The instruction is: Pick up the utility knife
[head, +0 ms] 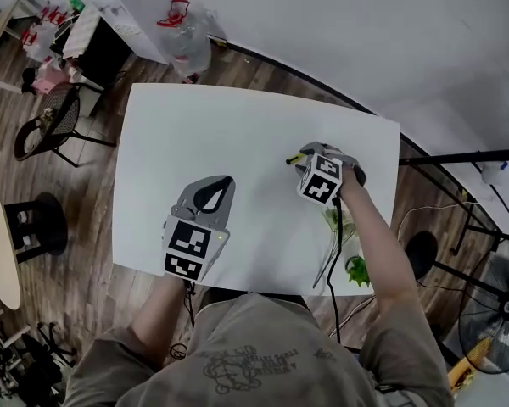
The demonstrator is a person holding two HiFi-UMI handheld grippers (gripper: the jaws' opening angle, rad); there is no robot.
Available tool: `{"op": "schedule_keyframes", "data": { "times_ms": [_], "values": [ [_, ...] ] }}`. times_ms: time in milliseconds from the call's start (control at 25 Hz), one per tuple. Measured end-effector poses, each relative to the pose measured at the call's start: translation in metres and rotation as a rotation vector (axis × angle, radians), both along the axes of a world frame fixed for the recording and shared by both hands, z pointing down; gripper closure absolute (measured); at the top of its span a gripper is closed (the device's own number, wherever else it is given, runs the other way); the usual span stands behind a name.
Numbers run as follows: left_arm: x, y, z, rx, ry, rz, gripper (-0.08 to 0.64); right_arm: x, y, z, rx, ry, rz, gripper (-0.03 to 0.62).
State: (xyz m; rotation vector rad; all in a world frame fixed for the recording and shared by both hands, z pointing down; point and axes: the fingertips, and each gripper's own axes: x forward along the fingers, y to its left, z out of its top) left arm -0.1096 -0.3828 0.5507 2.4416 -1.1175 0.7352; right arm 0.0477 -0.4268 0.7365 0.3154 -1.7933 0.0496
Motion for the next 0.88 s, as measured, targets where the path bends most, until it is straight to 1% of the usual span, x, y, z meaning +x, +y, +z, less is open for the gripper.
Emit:
{"op": "schedule_keyframes", "data": {
  "times_ms": [80,160,320,480,520,600,720,880],
  "values": [
    [-0.003,0.001,0.007,-0.014,-0.002,-0.001,0.560,-0.001,-0.001,0.010,-0.014,0.027,-0.045,0.414],
    [-0.007,0.001,0.012,-0.023,-0.007,-0.001,0.560,-0.003,-0.001,0.017,-0.039,0.032,-0.074,0.416],
    [-0.013,0.004,0.019,-0.039,-0.012,-0.002,0.560,-0.008,-0.006,0.021,-0.051,0.031,-0.089,0.421],
    [-0.016,0.010,0.023,-0.049,-0.013,-0.001,0.560,-0.012,0.003,0.022,-0.076,0.033,-0.087,0.485],
    [-0.015,0.011,0.023,-0.050,-0.013,0.001,0.560,-0.012,0.004,0.022,-0.073,0.030,-0.078,0.517],
    [-0.015,0.013,0.023,-0.047,-0.013,0.005,0.560,-0.010,0.005,0.023,-0.062,0.018,-0.033,0.520],
    [-0.018,0.015,0.017,-0.034,-0.014,0.005,0.560,-0.011,0.006,0.019,-0.068,-0.017,0.069,0.520],
    [-0.025,0.017,0.003,0.000,-0.020,-0.005,0.560,-0.013,0.006,-0.008,-0.049,-0.116,0.212,0.520]
  ]
}}
